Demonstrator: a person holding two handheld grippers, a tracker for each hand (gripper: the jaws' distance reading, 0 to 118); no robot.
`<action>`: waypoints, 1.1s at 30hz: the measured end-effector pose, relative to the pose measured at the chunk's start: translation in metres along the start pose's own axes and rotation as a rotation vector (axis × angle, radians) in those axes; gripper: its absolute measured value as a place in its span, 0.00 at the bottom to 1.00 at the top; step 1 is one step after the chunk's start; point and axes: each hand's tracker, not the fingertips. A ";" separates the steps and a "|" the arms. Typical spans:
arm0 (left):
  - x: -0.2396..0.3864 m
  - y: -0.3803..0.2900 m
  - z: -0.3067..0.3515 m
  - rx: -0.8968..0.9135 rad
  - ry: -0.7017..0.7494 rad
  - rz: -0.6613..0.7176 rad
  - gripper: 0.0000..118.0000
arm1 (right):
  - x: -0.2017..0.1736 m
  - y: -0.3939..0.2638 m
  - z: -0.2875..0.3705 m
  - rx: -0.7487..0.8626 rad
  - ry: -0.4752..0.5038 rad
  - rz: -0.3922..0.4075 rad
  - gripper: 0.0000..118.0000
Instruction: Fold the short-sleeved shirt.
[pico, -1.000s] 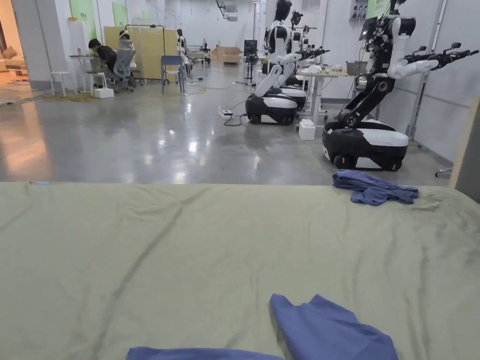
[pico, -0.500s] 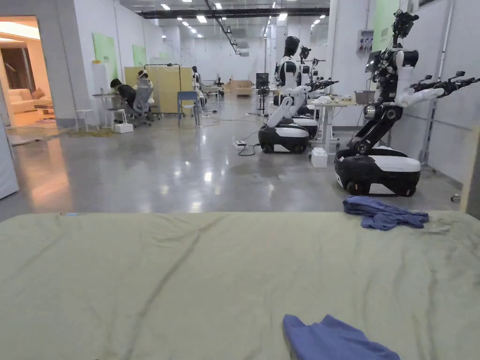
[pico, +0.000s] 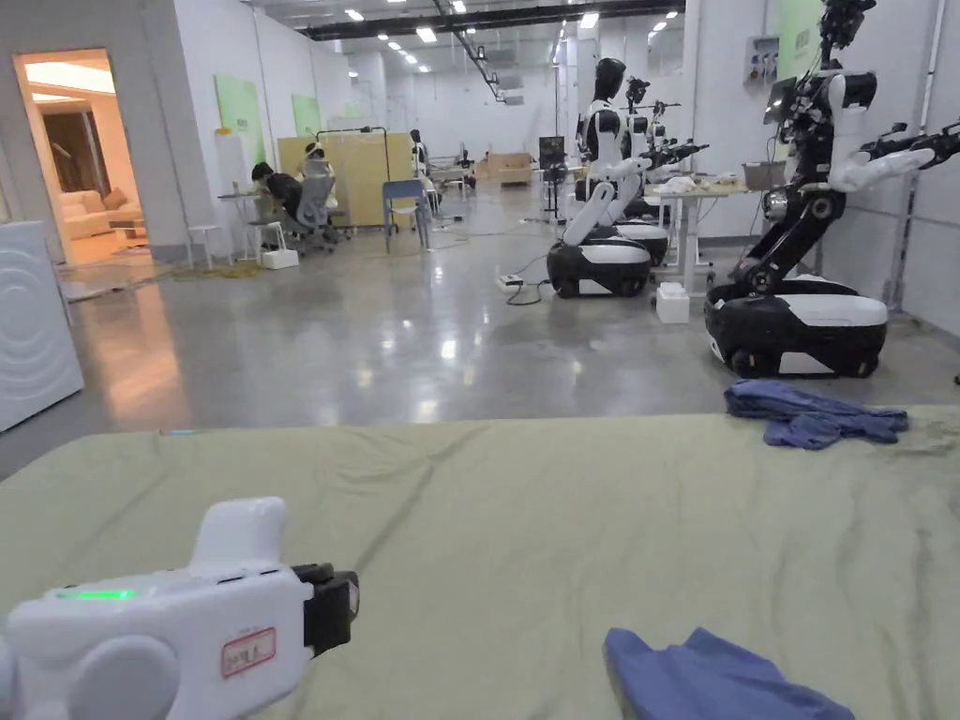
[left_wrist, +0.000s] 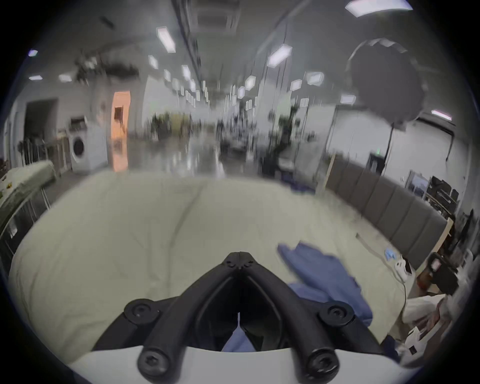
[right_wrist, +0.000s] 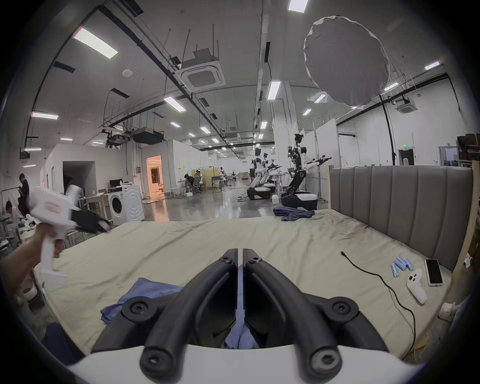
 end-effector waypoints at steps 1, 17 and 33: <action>-0.006 0.003 -0.028 -0.094 0.010 -0.005 0.00 | 0.001 -0.001 -0.002 -0.003 0.001 -0.003 0.05; -0.040 -0.058 -0.172 -0.501 0.217 -0.094 0.31 | 0.032 -0.038 -0.045 -0.168 -0.064 -0.038 0.05; -0.026 -0.060 -0.097 -0.291 0.057 -0.011 0.04 | 0.051 -0.051 -0.322 -0.811 0.090 0.109 1.00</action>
